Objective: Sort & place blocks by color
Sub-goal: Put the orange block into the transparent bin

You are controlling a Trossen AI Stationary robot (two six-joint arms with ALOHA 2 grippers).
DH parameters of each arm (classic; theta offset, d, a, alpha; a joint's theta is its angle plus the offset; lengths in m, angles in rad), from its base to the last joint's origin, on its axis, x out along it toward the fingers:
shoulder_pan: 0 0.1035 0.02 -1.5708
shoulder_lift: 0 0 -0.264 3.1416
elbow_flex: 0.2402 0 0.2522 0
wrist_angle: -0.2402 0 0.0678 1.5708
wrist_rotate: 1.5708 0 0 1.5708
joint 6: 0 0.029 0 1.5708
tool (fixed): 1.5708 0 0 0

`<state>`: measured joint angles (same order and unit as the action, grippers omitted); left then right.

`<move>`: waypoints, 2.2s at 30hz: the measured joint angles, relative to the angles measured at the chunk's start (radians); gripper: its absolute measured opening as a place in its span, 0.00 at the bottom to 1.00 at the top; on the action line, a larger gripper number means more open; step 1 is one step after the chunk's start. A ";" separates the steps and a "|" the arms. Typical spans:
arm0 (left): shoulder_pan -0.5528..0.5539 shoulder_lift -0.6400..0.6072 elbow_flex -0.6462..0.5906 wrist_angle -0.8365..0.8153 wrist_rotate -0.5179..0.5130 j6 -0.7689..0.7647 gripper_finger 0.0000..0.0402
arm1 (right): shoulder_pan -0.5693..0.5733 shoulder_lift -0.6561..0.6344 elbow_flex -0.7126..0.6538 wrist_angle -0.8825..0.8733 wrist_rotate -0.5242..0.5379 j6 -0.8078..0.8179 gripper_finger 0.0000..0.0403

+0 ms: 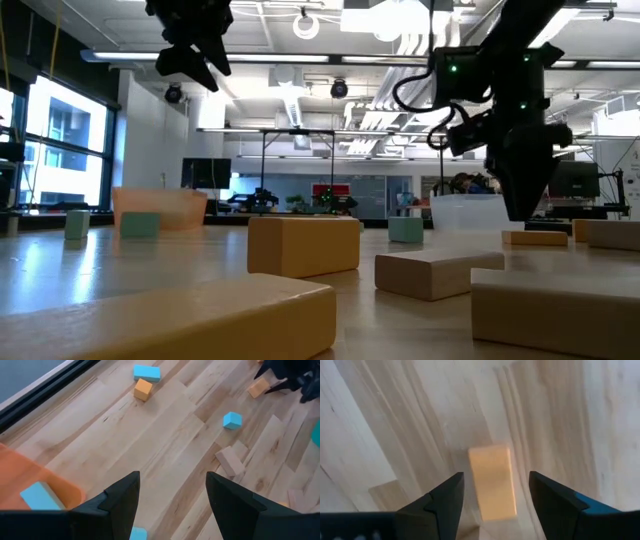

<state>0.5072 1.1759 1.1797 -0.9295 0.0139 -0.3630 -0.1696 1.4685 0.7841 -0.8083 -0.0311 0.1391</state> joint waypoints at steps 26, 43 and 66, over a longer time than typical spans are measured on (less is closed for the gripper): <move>0.001 0.000 0.000 0.000 0.000 0.036 0.54 | 0.017 0.065 -0.004 0.016 -0.008 0.139 0.24; 0.001 0.004 -0.001 0.014 -0.003 0.026 0.54 | -0.188 -0.241 -0.002 0.267 0.230 0.248 0.24; 0.001 0.004 -0.001 0.015 0.000 -0.056 0.54 | -0.551 -0.189 -0.048 0.405 0.358 0.223 0.24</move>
<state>0.5079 1.1801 1.1791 -0.9142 0.0143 -0.4189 -0.7201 1.2797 0.7357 -0.4029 0.3271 0.3616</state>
